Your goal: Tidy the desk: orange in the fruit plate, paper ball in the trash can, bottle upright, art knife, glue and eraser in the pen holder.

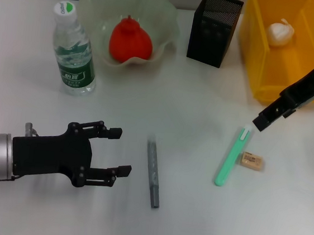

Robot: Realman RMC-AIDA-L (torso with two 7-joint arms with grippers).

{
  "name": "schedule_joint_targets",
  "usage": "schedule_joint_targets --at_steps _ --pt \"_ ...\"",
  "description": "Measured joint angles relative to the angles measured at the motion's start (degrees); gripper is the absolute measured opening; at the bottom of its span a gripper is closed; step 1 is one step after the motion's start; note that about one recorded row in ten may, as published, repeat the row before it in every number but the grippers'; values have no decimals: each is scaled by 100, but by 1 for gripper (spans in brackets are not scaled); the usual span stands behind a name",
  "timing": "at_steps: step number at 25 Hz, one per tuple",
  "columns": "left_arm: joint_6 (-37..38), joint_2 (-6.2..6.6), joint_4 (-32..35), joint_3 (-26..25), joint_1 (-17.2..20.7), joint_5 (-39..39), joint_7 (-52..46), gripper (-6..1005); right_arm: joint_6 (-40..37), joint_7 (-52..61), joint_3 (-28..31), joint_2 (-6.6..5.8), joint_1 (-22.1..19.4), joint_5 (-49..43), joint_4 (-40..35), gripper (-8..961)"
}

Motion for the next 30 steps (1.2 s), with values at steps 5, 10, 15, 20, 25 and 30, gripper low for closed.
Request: schedule_joint_targets --at_steps 5,10,15,20,25,30 --pt "-3 -16 0 0 -12 -36 -4 806 606 493 -493 274 415 -849 583 785" --pt "-7 -16 0 1 -15 -59 -6 805 905 652 -577 390 763 -1097 1176 784" --pt "-20 -14 0 1 -25 -126 -6 805 1253 822 -639 426 865 -1091 1615 784" --pt "-21 -13 0 1 -22 -128 -5 805 1469 905 -646 440 903 -1076 1979 784" --pt "-30 -13 0 -8 -19 -128 15 805 1764 1059 -650 447 825 -1040 2116 784" --pt "-30 -13 -2 -42 -18 -128 35 805 2073 1105 -737 453 813 -1012 2332 784"
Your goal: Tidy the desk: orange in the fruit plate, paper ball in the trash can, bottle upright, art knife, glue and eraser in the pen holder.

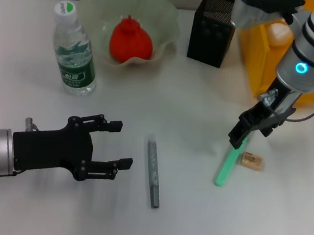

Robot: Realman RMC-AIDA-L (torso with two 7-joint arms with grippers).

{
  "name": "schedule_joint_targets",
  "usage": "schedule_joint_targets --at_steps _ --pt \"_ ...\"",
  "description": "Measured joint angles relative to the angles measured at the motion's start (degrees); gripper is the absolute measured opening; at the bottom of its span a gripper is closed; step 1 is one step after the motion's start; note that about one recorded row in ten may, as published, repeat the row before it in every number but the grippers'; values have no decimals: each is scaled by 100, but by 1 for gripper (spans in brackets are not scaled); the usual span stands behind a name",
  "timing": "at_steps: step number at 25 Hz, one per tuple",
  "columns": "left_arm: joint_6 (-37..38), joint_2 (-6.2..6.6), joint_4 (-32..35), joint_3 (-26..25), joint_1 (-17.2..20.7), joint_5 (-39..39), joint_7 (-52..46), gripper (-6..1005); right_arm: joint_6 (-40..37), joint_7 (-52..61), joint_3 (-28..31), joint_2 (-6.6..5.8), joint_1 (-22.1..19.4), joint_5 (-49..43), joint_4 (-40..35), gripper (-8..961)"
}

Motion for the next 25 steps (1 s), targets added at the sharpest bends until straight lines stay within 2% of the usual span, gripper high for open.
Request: schedule_joint_targets --at_steps 15,25 --pt "1 0 -6 -11 26 2 3 804 399 366 -1133 26 -58 532 87 783" --pt "1 5 -6 -10 26 2 6 804 449 565 -1437 26 -131 725 91 782"
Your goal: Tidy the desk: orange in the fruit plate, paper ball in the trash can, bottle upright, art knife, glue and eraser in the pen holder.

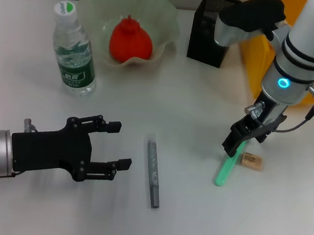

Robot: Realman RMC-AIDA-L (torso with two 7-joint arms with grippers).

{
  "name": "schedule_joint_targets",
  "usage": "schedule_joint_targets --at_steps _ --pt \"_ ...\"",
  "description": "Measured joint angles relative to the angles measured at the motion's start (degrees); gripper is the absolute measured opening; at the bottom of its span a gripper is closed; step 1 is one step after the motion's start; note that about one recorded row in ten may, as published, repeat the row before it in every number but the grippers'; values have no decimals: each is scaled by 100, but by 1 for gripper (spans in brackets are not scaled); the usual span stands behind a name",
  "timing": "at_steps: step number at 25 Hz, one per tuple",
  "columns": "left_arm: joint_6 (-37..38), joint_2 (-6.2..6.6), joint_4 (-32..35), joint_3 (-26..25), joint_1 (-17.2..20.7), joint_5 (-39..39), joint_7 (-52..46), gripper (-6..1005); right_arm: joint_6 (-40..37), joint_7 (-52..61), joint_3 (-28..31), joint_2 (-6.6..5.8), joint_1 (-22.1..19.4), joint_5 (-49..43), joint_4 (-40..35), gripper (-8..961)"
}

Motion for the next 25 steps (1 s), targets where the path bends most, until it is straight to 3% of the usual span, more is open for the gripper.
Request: schedule_joint_targets --at_steps 19,25 --pt "-8 18 6 0 -19 0 27 803 198 415 -81 0 17 91 6 781" --pt "-9 18 11 0 -25 0 83 803 370 435 -87 -1 107 140 344 781"
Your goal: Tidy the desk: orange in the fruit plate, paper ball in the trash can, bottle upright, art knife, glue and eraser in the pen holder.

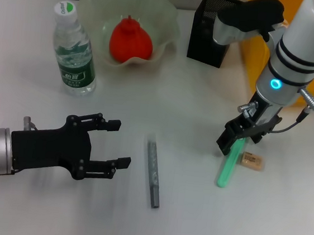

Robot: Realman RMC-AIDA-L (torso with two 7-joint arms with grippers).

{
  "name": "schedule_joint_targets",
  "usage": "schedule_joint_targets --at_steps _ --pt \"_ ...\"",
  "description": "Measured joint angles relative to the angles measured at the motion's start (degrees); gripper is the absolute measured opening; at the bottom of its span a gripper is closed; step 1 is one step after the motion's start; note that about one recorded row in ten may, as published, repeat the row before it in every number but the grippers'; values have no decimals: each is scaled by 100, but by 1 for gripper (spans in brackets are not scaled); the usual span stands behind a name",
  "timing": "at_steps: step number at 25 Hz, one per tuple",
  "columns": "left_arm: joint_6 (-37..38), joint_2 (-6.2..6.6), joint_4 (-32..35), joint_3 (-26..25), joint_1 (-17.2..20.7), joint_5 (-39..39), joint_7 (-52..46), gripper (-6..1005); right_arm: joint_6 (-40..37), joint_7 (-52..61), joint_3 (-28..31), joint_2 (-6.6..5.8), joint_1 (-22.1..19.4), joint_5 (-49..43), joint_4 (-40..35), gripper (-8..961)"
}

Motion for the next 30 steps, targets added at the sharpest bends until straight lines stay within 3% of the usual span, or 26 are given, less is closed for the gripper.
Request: schedule_joint_targets --at_steps 26,30 --pt "0 21 -2 0 -21 0 2 802 93 1 -278 0 24 151 81 780" --pt "0 22 -3 0 -21 0 2 802 85 0 -288 0 17 169 81 664"
